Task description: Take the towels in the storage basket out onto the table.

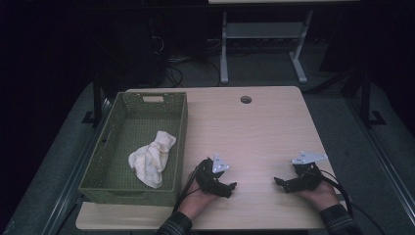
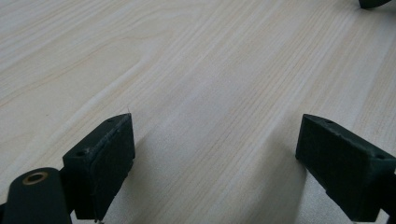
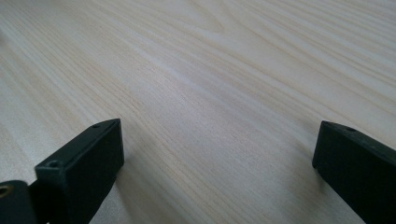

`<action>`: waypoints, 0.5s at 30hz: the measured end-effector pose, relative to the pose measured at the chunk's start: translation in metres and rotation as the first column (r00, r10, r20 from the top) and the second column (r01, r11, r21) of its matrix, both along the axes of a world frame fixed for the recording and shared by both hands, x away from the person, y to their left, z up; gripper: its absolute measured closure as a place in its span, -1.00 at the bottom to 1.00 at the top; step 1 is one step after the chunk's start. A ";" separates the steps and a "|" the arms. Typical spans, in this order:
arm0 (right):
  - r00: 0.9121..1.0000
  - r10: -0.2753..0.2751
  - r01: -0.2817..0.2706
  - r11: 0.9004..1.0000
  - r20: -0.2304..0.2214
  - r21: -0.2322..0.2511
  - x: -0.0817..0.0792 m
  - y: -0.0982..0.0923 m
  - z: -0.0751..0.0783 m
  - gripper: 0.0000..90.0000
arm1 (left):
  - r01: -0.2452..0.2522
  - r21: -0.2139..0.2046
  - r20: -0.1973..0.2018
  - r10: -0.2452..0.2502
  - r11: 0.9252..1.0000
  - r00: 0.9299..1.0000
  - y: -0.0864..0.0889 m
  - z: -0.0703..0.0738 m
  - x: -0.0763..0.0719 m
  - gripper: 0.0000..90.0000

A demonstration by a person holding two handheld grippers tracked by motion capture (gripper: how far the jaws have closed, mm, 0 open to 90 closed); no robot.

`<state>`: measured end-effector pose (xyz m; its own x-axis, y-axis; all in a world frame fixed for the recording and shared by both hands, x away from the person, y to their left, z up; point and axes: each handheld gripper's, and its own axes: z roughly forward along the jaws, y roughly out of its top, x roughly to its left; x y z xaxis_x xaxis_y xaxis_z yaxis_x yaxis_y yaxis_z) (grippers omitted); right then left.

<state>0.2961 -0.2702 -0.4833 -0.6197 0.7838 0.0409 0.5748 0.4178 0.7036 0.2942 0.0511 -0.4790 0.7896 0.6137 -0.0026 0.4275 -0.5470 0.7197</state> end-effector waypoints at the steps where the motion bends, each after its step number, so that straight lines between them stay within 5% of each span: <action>1: 1.000 0.000 0.000 1.000 0.000 0.000 0.000 0.000 0.000 -0.96 | 0.000 0.000 0.001 0.000 1.000 1.000 0.000 0.000 0.000 -0.75; 15: 1.000 -0.003 0.003 1.000 -0.001 0.003 -0.001 0.000 0.000 -0.96 | 0.001 0.041 -0.037 0.001 0.999 0.999 -0.001 0.005 0.003 -0.75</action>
<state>0.2948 -0.2705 -0.4833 -0.6175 0.7853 0.0441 0.5766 0.4138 0.7045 0.2970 0.0498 -0.4737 0.7893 0.6140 -0.0069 0.4537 -0.5756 0.6804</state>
